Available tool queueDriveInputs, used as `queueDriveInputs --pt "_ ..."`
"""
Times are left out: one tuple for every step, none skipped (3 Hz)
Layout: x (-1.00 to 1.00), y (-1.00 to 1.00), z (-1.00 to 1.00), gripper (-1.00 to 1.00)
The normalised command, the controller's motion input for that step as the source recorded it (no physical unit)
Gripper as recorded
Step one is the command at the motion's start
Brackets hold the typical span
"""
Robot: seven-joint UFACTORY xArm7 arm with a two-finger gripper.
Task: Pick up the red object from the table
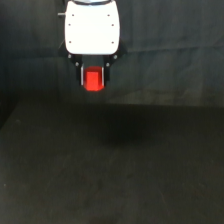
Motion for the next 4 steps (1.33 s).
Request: queueDriveInputs --pt "0.04 -0.04 0.13 -0.94" --pt "0.01 0.05 0.01 -0.95" --pt "0.00 0.00 0.05 -0.90" --pt "-0.09 -0.10 0.00 -0.89"
